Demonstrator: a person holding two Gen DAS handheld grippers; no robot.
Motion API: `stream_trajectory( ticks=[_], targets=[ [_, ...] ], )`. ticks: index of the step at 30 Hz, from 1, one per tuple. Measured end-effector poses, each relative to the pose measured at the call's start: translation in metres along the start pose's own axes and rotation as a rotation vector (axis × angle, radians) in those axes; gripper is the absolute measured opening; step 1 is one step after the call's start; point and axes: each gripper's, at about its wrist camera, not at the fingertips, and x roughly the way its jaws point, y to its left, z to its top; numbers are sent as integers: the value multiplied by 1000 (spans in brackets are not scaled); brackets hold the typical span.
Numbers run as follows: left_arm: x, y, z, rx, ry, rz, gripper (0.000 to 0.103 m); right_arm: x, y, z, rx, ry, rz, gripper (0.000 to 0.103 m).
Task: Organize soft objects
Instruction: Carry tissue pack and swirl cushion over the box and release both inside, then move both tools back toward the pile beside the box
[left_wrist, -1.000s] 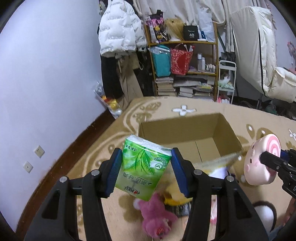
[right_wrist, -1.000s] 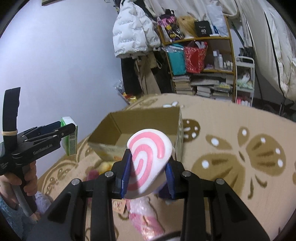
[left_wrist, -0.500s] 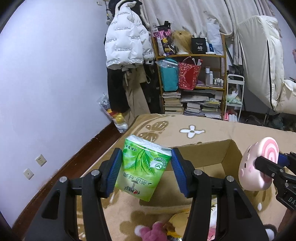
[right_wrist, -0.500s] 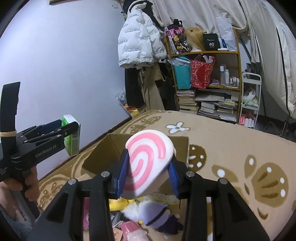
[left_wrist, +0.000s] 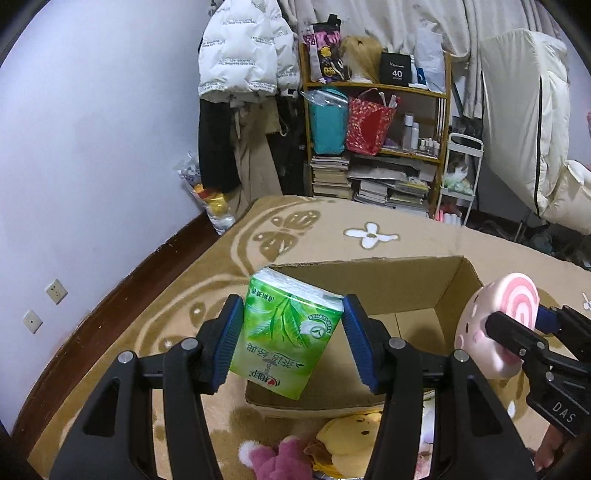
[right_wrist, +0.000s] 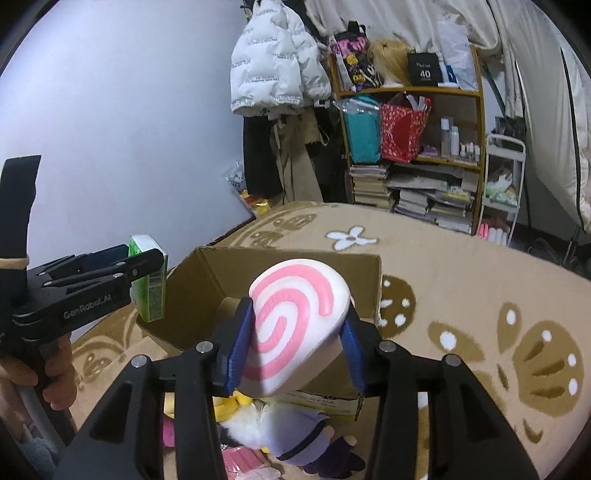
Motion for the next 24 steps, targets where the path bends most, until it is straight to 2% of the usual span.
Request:
stream_trajectory(
  ticks=[3,10,12,14,16,20,24],
  targets=[
    [4,5,-2,-19,9,5,57,2,-1,0,6,5,3,52],
    [4,7,-4,-30,-15,14,79,7,-3,-1,13,27,-6,59],
    [3,6,-4,-34,-20,19,83,9,-4,-1,19,32,-18,65],
    [3,8,-4,-41,-21,22,89,9,-6,-2,23,34,-19,80],
    [2,10,-4,-51,-20,32,95,8,-6,-2,21,30,-18,87],
    [-2,19,-3,-92,-24,31,98,9,-7,-2,24,32,-12,102],
    [-5,25,-2,-104,-23,49,101,6,-2,-3,17,26,0,103]
  ],
)
